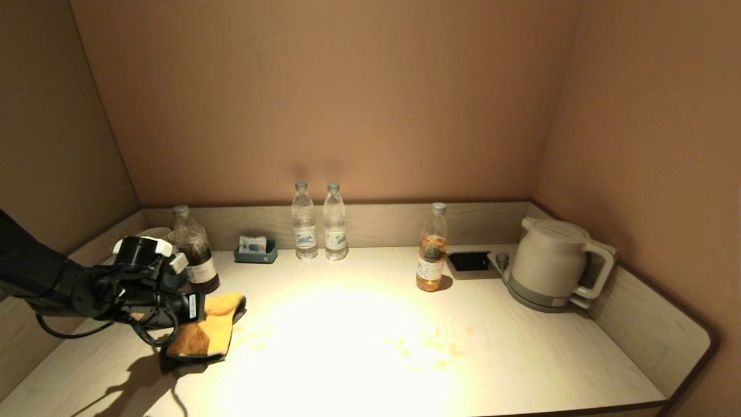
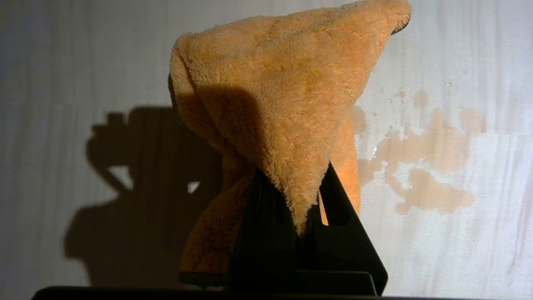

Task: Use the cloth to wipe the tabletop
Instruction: Sweep the stains on the table

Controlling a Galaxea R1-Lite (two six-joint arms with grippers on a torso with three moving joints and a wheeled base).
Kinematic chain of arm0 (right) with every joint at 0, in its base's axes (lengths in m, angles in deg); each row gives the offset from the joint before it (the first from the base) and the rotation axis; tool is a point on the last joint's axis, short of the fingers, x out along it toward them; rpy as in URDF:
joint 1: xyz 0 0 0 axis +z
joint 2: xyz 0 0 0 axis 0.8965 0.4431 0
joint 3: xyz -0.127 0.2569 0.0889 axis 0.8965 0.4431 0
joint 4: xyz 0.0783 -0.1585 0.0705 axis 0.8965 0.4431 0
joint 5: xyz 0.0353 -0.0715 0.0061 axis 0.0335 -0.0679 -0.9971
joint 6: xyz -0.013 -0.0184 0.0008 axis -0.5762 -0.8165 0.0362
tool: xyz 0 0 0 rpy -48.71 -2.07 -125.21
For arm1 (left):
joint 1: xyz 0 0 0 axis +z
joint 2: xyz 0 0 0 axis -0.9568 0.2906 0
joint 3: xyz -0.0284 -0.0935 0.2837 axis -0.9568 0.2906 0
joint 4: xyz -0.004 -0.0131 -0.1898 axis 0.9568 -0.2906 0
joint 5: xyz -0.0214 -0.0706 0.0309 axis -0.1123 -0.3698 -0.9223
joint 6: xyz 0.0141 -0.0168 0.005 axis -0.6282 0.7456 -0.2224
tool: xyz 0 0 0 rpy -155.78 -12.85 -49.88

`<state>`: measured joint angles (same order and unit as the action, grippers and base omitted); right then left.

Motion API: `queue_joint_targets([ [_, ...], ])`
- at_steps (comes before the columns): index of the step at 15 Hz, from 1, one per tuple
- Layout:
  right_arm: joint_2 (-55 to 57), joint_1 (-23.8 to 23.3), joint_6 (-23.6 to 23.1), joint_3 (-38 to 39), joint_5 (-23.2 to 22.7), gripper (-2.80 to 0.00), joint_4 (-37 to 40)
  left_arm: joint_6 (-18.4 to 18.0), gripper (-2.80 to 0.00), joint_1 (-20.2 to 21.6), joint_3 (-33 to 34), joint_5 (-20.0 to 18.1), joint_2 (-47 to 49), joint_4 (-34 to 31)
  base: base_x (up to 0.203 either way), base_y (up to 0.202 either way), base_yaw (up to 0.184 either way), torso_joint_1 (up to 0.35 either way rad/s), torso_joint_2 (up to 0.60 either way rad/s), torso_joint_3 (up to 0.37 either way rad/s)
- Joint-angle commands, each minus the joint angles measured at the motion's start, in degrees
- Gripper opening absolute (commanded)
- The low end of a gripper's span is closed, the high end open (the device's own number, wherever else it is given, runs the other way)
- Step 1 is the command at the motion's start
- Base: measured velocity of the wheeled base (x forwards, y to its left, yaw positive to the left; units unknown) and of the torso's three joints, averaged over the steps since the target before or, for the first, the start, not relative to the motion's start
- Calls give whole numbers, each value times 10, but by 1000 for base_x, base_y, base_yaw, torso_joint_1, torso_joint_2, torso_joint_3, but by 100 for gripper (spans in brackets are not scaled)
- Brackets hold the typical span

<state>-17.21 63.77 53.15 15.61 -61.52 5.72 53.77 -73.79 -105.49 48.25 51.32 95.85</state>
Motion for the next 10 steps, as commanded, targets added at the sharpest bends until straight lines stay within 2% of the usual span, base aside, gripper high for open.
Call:
queue_joint_targets([
  [1, 0, 0, 0, 0, 0, -280, 0, 1, -280, 0, 0, -2, 22, 0, 0, 0, 0, 0, 0, 0],
  [9, 0, 0, 0, 0, 0, -280, 0, 2, -280, -14, -7, -2, 34, 1, 0, 0, 0, 0, 0, 0],
  [10, 0, 0, 0, 0, 0, -280, -1, 2, -280, -36, -10, -2, 39, 1, 0, 0, 0, 0, 0, 0],
])
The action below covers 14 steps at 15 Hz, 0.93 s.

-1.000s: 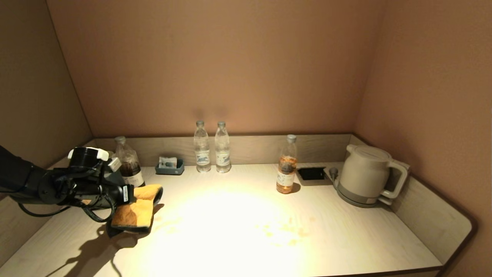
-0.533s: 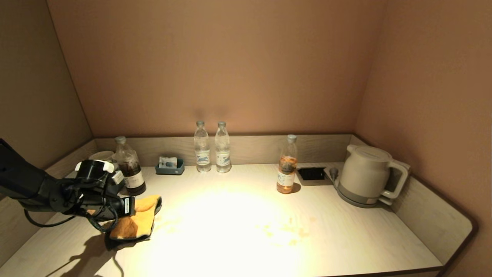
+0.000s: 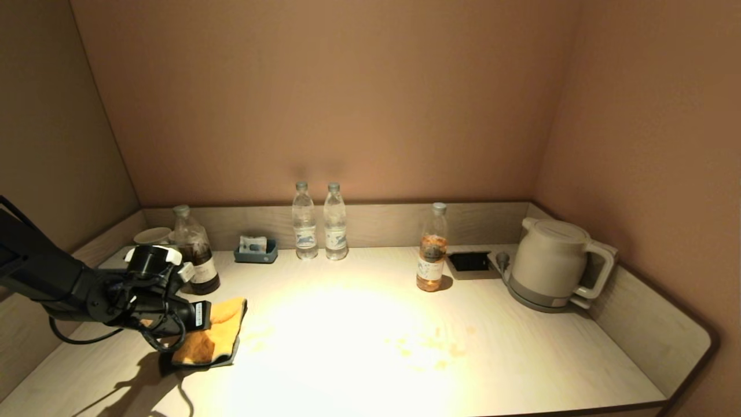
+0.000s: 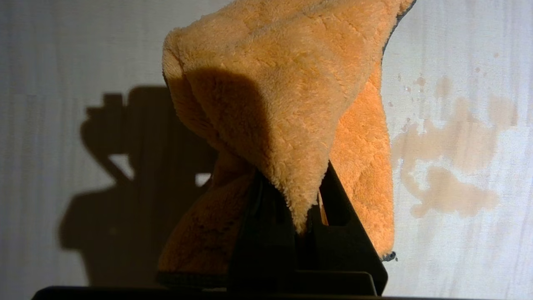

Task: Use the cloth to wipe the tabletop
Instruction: Sweep the stains on the table

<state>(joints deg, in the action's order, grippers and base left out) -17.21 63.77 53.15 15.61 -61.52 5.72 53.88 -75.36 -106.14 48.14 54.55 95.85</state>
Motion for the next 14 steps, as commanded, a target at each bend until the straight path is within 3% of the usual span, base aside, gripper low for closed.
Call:
queue_joint_targets([
  [1, 0, 0, 0, 0, 0, -280, 0, 1, -280, -35, -8, -1, 11, 1, 0, 0, 0, 0, 0, 0],
  [9, 0, 0, 0, 0, 0, -280, 0, 5, -280, -139, -68, 43, 60, -2, 0, 0, 0, 0, 0, 0],
  [14, 0, 0, 0, 0, 0, -280, 0, 3, -280, -166, -73, 55, 72, -4, 0, 0, 0, 0, 0, 0],
])
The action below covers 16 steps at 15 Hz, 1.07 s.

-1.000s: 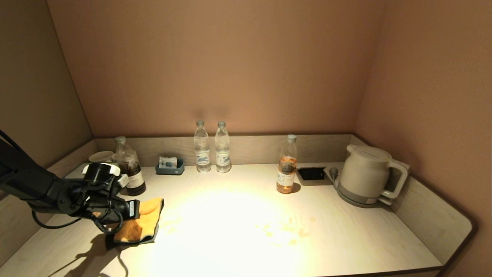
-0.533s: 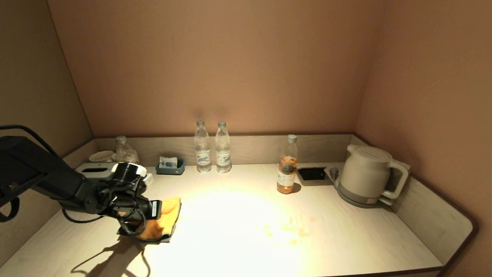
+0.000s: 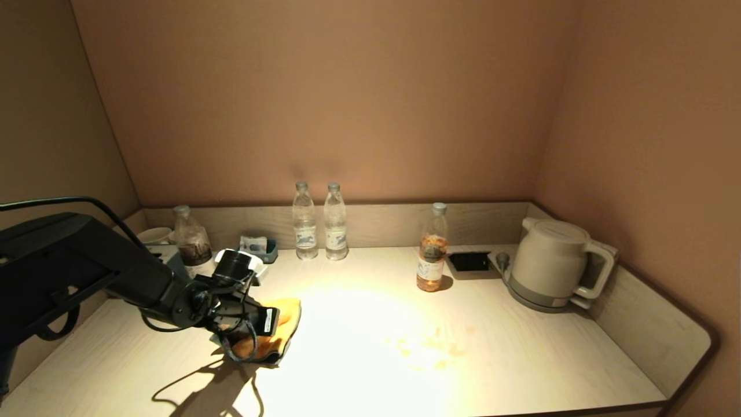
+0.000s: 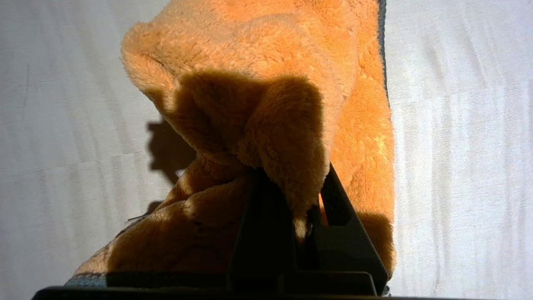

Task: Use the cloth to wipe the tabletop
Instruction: Sweep the stains on the table

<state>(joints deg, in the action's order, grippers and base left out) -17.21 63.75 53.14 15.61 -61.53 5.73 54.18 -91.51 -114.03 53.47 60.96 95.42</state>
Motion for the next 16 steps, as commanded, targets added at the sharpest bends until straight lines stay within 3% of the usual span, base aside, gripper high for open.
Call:
queue_joint_targets([
  [1, 0, 0, 0, 0, 0, -280, 0, 0, -280, -4, 12, 2, 7, 3, 0, 0, 0, 0, 0, 0],
  [4, 0, 0, 0, 0, 0, -280, 0, -1, -280, 17, 16, 3, -1, 3, 0, 0, 0, 0, 0, 0],
  [6, 0, 0, 0, 0, 0, -280, 0, -3, -280, 73, 22, 3, -16, 2, 0, 0, 0, 0, 0, 0],
  [8, 0, 0, 0, 0, 0, -280, 0, -6, -280, 95, 24, 3, -21, 2, 0, 0, 0, 0, 0, 0],
  [12, 0, 0, 0, 0, 0, -280, 0, -33, -280, 201, 46, 6, -18, 3, 0, 0, 0, 0, 0, 0],
  [16, 0, 0, 0, 0, 0, -280, 0, -46, -280, 210, 75, 12, -20, 5, 0, 0, 0, 0, 0, 0],
])
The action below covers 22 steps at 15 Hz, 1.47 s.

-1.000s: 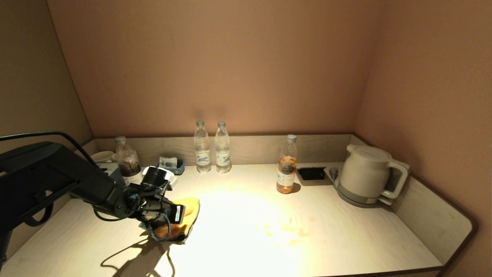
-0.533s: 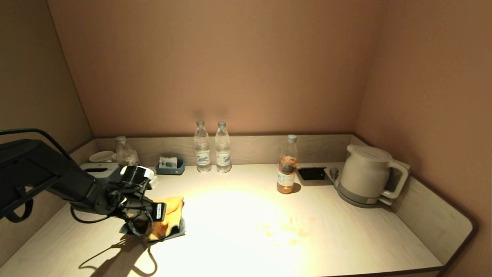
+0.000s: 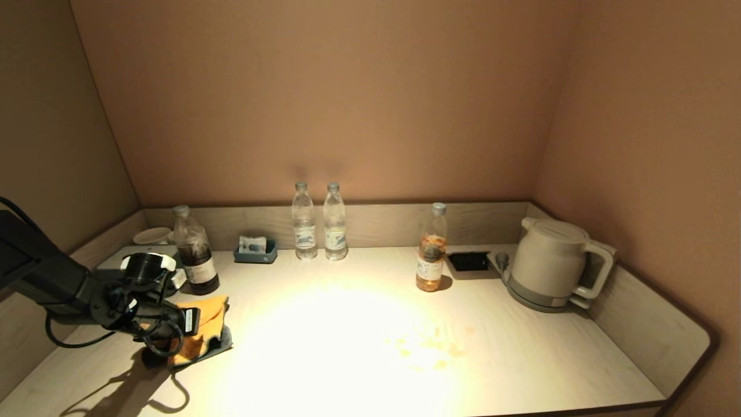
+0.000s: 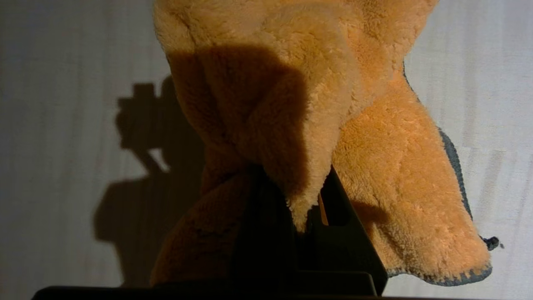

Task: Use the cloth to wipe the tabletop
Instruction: Sweep the stains on the table

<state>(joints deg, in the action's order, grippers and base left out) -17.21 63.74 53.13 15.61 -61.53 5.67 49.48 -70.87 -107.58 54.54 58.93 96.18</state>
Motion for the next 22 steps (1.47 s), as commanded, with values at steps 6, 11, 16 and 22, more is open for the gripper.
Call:
queue_joint_targets([
  [6, 0, 0, 0, 0, 0, -280, 0, 3, -280, -44, -25, 0, 18, -2, 0, 0, 0, 0, 0, 0],
  [11, 0, 0, 0, 0, 0, -280, 0, 6, -280, -133, -72, 3, 39, -3, 0, 0, 0, 0, 0, 0],
  [16, 0, 0, 0, 0, 0, -280, 0, 11, -280, -222, -77, 20, 33, -3, 0, 0, 0, 0, 0, 0],
  [22, 0, 0, 0, 0, 0, -280, 0, 46, -280, -286, 10, 24, -40, -2, 0, 0, 0, 0, 0, 0],
])
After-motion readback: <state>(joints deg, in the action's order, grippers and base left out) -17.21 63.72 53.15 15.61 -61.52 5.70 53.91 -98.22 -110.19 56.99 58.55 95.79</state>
